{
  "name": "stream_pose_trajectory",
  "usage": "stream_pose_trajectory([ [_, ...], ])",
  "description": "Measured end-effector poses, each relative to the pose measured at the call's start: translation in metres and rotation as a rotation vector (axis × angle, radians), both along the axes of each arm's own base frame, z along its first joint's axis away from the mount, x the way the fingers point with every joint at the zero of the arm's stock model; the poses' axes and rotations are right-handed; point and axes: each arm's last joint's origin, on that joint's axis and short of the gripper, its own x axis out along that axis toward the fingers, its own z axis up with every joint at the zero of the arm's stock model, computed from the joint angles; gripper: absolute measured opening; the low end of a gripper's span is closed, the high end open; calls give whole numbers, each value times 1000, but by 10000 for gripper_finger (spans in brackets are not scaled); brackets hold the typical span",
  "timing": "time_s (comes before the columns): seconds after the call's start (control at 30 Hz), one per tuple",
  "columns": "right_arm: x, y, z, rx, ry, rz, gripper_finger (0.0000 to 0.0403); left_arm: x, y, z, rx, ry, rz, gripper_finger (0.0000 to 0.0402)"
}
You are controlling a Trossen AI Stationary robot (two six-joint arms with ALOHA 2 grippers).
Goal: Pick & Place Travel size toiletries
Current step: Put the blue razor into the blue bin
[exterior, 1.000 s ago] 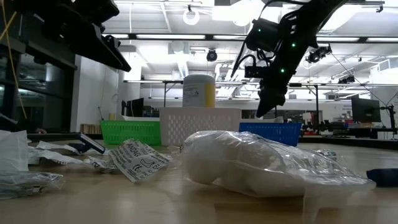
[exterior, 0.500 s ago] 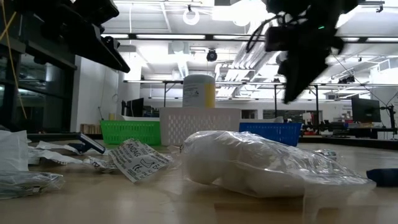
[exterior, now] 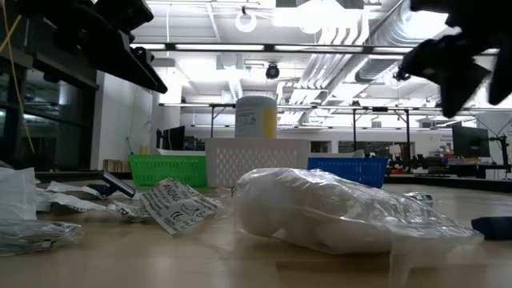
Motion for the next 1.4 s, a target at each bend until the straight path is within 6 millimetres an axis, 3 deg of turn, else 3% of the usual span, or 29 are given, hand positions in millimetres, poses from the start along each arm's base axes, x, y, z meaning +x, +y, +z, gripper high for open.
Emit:
stream_pose_trajectory([
  [0.37,7,36,-36,45,45,63,190,0,0,0,-2,0,-2,209],
  [0.8,13,50,-67,39,96,86,182,0,0,0,-1,0,-1,209],
  [1.03,12,54,-73,15,101,99,154,0,0,0,-1,2,-1,209],
  [1.4,10,55,-77,0,120,99,78,0,0,0,0,3,1,209],
])
